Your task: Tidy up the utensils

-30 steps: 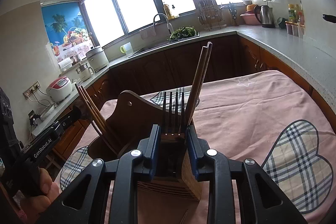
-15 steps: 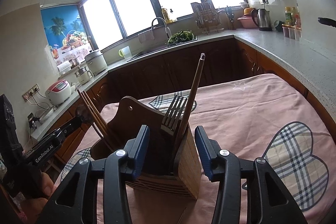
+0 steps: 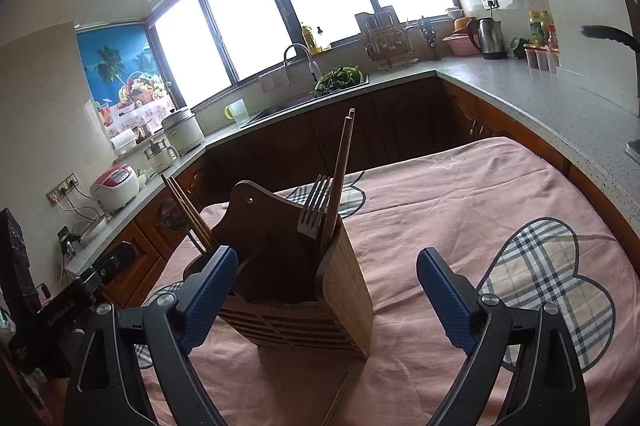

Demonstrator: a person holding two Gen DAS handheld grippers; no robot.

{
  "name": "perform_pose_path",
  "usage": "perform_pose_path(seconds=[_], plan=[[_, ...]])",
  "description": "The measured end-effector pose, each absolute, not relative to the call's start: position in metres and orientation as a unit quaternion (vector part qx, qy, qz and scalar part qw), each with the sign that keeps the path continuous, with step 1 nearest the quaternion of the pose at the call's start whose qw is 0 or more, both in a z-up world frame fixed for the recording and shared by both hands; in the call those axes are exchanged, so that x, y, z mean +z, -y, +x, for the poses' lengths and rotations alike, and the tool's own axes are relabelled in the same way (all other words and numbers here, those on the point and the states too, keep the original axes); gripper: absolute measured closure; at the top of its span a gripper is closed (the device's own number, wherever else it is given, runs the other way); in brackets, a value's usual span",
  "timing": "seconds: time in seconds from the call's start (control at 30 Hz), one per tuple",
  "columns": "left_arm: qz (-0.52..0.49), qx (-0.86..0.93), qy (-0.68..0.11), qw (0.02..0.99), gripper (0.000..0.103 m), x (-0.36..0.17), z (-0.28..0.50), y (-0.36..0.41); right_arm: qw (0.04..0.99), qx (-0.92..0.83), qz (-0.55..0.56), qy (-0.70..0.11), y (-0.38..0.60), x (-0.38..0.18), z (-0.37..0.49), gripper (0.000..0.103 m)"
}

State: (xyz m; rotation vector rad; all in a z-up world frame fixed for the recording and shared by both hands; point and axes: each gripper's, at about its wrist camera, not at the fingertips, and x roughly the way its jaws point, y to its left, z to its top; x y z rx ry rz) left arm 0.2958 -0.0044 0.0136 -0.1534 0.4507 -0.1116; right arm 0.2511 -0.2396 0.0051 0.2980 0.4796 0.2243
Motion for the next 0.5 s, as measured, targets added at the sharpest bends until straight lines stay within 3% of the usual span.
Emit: perform_pose_path(seconds=[0.07,0.5], plan=[[-0.077,-0.054,-0.225,0.97,0.001,0.013,0.288,0.0,0.953,0.117,0.156,-0.234,0.242,0.005,0.244,0.0],[-0.089,-0.041,-0.253,0.962,0.0,0.001,0.227,-0.016,0.951,0.136,0.173,-0.219,0.238,0.008,0.186,0.0]])
